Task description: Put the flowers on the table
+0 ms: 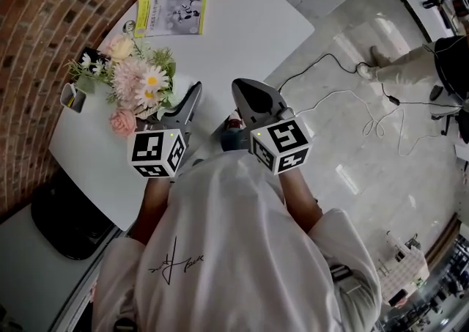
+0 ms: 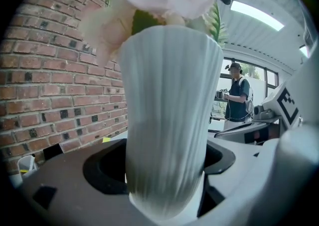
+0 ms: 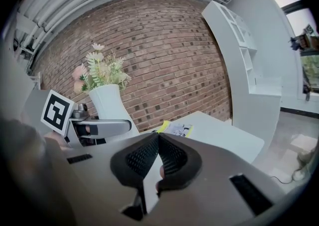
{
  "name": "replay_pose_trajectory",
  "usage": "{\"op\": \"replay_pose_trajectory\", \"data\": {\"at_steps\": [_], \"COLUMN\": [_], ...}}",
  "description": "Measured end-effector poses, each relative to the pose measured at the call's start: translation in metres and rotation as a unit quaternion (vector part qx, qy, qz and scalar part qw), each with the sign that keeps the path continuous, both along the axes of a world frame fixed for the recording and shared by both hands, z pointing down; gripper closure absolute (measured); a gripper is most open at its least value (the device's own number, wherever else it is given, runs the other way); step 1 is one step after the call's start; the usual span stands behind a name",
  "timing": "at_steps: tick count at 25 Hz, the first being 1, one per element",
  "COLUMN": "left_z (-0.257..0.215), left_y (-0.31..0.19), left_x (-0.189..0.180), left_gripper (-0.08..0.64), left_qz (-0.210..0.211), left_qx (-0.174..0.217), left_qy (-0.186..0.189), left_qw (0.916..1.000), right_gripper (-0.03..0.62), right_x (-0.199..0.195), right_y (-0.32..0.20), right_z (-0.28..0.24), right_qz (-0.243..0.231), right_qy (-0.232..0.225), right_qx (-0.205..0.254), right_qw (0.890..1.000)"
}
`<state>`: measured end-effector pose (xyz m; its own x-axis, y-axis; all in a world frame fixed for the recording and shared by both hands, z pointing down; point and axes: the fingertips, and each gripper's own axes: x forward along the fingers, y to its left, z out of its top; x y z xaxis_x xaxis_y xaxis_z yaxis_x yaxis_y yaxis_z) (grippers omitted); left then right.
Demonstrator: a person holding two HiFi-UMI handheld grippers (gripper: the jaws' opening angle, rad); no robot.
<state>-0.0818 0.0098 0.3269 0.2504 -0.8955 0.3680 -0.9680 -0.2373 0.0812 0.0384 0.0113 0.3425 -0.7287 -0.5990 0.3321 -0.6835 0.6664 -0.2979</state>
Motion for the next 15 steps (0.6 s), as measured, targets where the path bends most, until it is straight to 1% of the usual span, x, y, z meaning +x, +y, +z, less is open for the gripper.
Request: {"op": "replay_pose_trajectory", "data": {"at_steps": [8, 11, 15], "left_z": [0.001, 0.002, -0.004], "left_y": [-0.042, -0.051, -0.06], "left_x": [-0.003, -0.002, 0.002], "left_gripper": [0.138, 0.137, 0.138], "left_qz": [-0.024, -0.029, -0.031], "left_qx": [0.007, 0.01, 0.014], "left_qy": [-0.014, -0.02, -0.027], "left_qw": [0.9996, 0.9993, 0.9991], "right_gripper": [0.568, 0.568, 0.568], "right_x": [0.014, 0.02, 0.027], "right_y": [-0.039, -0.049, -0.055], "right_z": [0.012, 0.019, 0.017], "right_qz": [-0.013, -0.014, -0.016], "right_qy": [0.001, 0.001, -0.003], "right_qx": [-0.006, -0.011, -0.012], "right_qw": [1.0, 1.0, 1.0]}}
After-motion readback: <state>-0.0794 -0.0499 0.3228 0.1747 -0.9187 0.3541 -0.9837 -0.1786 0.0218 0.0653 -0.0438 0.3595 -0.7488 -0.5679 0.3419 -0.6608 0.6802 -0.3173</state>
